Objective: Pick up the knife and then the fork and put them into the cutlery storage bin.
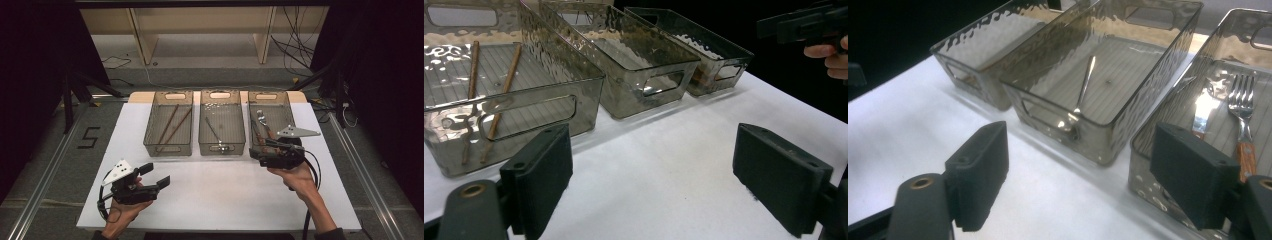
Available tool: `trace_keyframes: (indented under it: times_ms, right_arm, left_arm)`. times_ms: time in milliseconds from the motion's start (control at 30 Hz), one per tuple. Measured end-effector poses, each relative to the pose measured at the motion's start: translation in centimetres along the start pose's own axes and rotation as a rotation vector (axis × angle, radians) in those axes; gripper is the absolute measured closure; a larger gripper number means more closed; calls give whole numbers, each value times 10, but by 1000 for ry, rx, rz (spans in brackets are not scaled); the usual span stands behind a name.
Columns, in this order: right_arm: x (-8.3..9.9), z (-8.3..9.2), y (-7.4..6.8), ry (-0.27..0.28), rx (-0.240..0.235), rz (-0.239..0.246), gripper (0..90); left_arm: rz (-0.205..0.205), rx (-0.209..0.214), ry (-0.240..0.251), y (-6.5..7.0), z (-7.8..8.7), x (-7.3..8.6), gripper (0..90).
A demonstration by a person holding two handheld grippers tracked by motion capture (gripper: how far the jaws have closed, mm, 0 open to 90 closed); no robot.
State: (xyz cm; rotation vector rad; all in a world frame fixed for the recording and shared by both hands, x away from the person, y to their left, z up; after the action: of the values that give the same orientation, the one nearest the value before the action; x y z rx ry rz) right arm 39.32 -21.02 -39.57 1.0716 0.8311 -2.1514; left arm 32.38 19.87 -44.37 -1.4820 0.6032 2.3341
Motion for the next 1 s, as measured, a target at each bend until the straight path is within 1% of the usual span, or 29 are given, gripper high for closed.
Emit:
trace_keyframes:
  times_ms: [67,167,233,300,400,433,533,633,733,900,1000]
  right_arm:
    - [4,1,-3,0,-4,7,227]
    - [12,3,-7,25,-20,13,218]
    - [17,4,-9,25,-25,21,210]
    - [22,6,-11,23,-20,35,208]
    - [30,10,-13,35,-27,28,208]
    - [33,11,-13,40,-23,33,208]
    - [39,14,-14,52,-28,18,209]
    - [46,16,-15,57,-25,27,211]
    - [54,16,-17,67,-27,25,212]
    - [61,17,-20,75,-25,22,212]
    - [65,18,-23,85,-24,31,212]
  left_arm:
    - [-1,1,1,0,0,0,158]
    - [3,2,-2,0,0,0,159]
    - [6,5,-3,0,0,0,158]
    - [1,8,-4,0,0,0,158]
    - [0,12,-6,1,-1,1,159]
    - [0,14,-7,1,-1,1,159]
    - [-5,18,-11,1,-1,1,159]
    - [-6,21,-14,2,-1,1,158]
    - [-9,23,-19,2,-1,1,158]
    - [-6,26,-24,2,-2,1,159]
    - [-9,29,-25,3,-2,1,159]
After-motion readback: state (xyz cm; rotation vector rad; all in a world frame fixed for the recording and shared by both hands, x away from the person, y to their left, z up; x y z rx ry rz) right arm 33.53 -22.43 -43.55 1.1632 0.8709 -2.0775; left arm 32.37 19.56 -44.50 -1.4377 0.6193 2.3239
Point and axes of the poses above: each handheld gripper's, and its own axes: z roughly backward along the jaws, x roughly out of its underside, y roughly to its right, the point moved 2 cm from there along -z, roughly forward along the jaws, and after that the axes turned 12 degrees about -x, right-handed, at the moved point
